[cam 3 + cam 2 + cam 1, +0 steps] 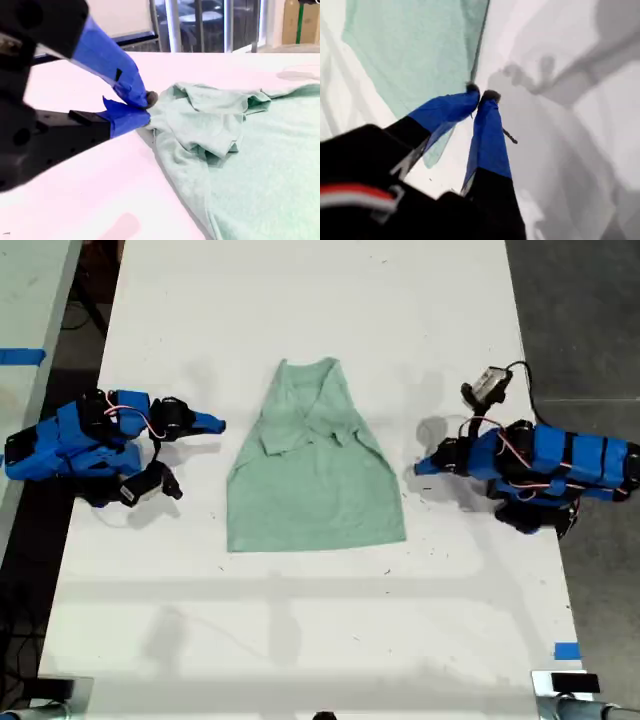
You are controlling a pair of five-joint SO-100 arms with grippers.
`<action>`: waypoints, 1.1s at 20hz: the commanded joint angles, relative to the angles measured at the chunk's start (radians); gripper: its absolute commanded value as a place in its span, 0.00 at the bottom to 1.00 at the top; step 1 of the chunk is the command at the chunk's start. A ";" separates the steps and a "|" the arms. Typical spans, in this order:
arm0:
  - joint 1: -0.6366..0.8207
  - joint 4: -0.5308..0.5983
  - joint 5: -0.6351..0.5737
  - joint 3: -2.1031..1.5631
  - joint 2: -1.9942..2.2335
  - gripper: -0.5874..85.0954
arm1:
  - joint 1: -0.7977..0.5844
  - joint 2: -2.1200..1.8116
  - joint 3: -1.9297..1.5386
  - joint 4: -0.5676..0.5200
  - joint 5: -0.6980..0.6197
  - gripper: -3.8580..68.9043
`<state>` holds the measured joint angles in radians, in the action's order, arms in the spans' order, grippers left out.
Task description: Fold t shirt
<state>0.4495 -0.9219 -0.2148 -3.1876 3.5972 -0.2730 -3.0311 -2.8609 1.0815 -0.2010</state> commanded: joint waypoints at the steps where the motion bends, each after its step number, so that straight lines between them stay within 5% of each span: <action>1: -0.003 -0.003 0.023 -0.006 0.006 0.01 | 0.052 0.534 0.258 -0.118 -0.025 0.36; 4: -0.006 -0.005 0.023 -0.006 0.006 0.01 | 0.071 0.733 0.337 -0.206 -0.025 0.43; 10: -0.005 -0.005 0.021 -0.005 0.006 0.01 | 0.130 0.904 0.396 -0.275 -0.026 0.38; 13: -0.005 -0.005 0.023 -0.005 0.006 0.01 | 0.130 0.997 0.472 -0.227 -0.012 0.08; 18: -0.005 -0.005 0.023 -0.005 0.006 0.01 | 0.120 0.974 0.485 -0.175 0.021 0.08; 22: -0.003 -0.005 0.023 -0.005 0.006 0.01 | 0.123 0.994 0.719 -0.008 -0.038 0.08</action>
<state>0.4495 -0.9219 -0.2148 -3.1876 3.5972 -0.1549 -2.0371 -2.2872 1.0078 -0.1994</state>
